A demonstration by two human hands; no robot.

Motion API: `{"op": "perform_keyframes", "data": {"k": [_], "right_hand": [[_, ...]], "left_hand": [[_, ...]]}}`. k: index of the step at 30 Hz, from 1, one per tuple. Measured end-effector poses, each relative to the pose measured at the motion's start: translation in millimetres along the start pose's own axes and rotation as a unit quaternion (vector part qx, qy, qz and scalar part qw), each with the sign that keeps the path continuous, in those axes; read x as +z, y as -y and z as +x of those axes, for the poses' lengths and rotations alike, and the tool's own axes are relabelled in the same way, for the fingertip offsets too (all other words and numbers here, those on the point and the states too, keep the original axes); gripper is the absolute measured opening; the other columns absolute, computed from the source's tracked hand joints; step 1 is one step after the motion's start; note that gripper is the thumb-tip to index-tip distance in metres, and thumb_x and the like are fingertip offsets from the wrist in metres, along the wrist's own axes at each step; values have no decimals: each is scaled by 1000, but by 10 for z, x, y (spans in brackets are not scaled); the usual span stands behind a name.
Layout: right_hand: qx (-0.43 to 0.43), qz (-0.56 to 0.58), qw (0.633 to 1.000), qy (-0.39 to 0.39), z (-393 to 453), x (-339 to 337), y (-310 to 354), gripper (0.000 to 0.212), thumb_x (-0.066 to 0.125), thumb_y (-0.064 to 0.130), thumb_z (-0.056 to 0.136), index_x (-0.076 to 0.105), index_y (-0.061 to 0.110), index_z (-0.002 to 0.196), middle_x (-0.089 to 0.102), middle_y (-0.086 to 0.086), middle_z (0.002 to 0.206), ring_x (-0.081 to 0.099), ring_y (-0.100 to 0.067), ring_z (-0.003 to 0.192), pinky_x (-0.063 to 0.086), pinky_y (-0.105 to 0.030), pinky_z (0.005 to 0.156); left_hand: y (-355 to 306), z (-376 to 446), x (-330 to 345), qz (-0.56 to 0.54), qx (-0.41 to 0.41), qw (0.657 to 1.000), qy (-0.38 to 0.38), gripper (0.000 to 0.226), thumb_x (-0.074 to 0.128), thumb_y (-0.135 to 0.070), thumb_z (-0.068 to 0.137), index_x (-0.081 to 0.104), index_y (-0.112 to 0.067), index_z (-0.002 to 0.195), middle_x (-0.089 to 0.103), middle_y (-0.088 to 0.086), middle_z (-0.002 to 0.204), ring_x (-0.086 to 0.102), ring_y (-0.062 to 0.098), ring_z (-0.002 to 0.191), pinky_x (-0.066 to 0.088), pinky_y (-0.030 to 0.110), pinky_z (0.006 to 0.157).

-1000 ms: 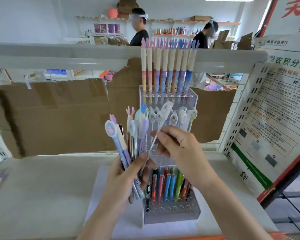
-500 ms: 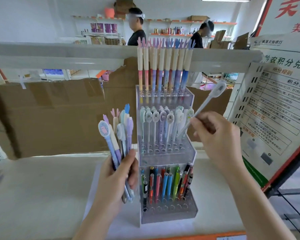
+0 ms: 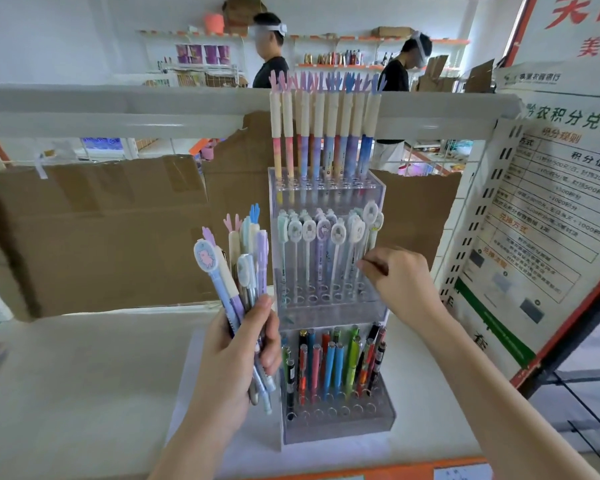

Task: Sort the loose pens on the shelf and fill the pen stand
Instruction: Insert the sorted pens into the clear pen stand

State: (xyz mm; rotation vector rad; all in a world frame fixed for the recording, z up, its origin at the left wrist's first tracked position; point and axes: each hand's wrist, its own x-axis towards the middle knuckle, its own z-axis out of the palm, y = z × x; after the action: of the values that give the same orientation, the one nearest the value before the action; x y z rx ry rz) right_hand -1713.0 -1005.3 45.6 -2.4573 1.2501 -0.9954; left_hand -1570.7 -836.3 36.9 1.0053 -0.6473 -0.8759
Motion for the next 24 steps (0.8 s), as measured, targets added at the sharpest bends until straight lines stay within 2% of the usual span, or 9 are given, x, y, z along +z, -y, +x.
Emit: {"op": "perform_keyframes", "data": {"k": [4,9,13,15,17,19,22,24], "right_hand": [[-3,1,1000,-7,0,-6,9,20,62,17,90,68,3,77,61,-4,72,52,-19,66,34,-24,60],[-12,17,999,-30,-43,56,-9,15,65,13,87,68,3,76,63,-5,73,56,-20,67,41,-24,64],[-8,20,1000,-22,-88,108,-20,14,65,9,86,68,2,74,63,-7,72,56,-23,66,39,-23,61],[10,12,1000,-2,-68,82,10,13,63,12,88,72,5,82,65,-7,78,57,-23,71,42,-25,65],[40,2,999,22,-72,34,36,17,62,19,90,72,8,98,66,-5,87,59,-20,78,44,-24,72],[68,6,998,18,-129,-36,79,20,61,22,90,69,12,106,67,-3,93,60,-16,82,44,-20,73],[63,104,992,-35,-325,-142,308,4,64,16,88,67,16,86,64,5,74,55,-2,65,42,-11,59],[37,193,981,3,-444,-185,560,7,65,17,87,68,18,80,61,11,63,53,1,58,41,-9,55]], "left_hand": [[7,-9,2,6,-1,1000,0,28,58,-28,73,53,-23,47,35,6,50,29,11,33,28,18,34],[25,-9,9,11,-7,1000,-1,29,59,-30,73,52,-21,47,35,6,50,28,11,34,27,19,34],[24,-13,16,7,-9,1000,2,28,59,-29,74,52,-21,48,35,6,51,28,11,33,27,20,34],[13,-21,15,8,-9,1000,6,28,59,-28,74,52,-20,48,34,7,52,28,12,34,27,20,34],[4,-29,6,10,-9,1000,8,28,59,-28,74,51,-18,49,34,7,53,28,12,34,27,20,34],[-2,-38,-10,16,-10,1000,6,29,59,-29,74,50,-17,49,34,8,51,28,13,34,28,20,34],[5,-46,-31,9,-13,1000,5,27,58,-27,75,49,-11,56,35,8,50,29,13,33,28,19,34],[25,-39,-30,0,-21,1000,5,27,58,-25,75,46,-5,63,39,6,48,30,13,34,28,19,34]]}}
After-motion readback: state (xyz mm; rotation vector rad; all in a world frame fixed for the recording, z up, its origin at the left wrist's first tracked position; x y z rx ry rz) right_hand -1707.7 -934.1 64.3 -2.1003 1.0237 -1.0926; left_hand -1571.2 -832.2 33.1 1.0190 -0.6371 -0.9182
